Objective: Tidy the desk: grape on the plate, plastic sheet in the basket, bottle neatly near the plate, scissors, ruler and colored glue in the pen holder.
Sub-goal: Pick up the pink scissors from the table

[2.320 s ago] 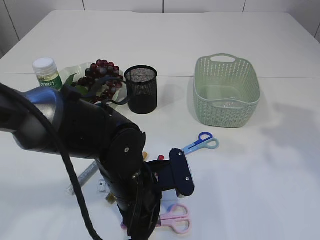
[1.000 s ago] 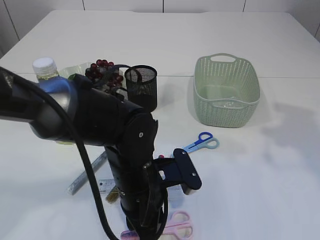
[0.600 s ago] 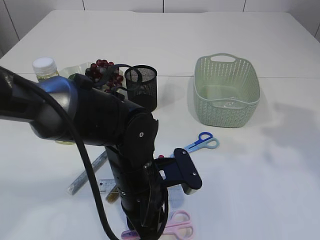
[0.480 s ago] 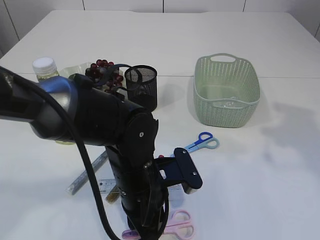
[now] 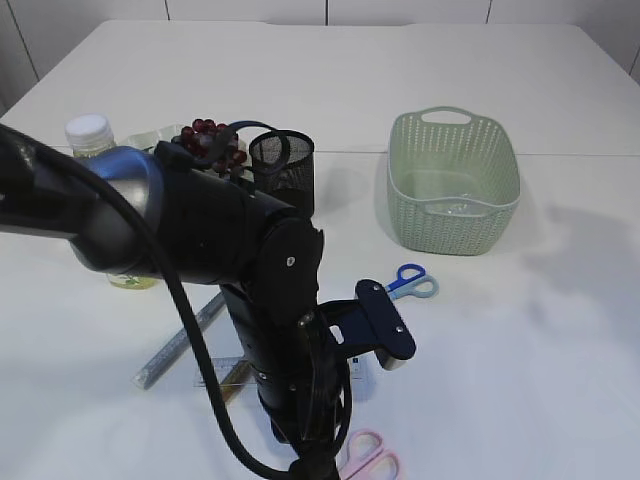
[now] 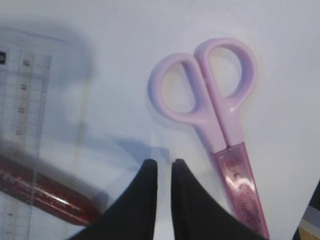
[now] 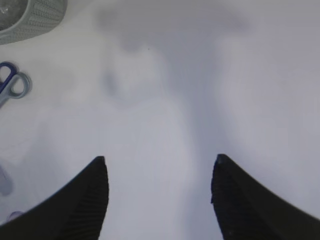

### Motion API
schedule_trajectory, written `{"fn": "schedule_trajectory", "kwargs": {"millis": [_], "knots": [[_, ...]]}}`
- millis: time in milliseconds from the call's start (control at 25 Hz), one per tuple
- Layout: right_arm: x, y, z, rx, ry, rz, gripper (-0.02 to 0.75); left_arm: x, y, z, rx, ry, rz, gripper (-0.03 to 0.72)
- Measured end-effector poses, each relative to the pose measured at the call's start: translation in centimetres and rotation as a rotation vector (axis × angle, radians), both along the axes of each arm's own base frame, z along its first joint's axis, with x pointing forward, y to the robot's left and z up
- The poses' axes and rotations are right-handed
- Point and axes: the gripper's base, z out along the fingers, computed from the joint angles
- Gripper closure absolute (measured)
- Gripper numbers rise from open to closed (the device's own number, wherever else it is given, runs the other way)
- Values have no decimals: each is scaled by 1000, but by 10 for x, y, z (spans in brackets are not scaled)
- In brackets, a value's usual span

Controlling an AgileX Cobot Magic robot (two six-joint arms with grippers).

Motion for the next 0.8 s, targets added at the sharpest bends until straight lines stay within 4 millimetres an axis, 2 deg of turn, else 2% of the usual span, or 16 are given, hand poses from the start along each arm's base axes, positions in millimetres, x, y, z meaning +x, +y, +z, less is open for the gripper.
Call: {"fn": "schedule_trajectory", "kwargs": {"millis": [160, 440, 560, 800], "knots": [[0, 0, 0, 0, 0, 0, 231, 2, -2, 2, -8, -2, 34, 604], [0, 0, 0, 0, 0, 0, 232, 6, -7, 12, 1, 11, 172, 518], [0, 0, 0, 0, 0, 0, 231, 0, -10, 16, 29, -14, 189, 493], [0, 0, 0, -1, 0, 0, 231, -15, -16, 19, 101, -54, 220, 378]]}}
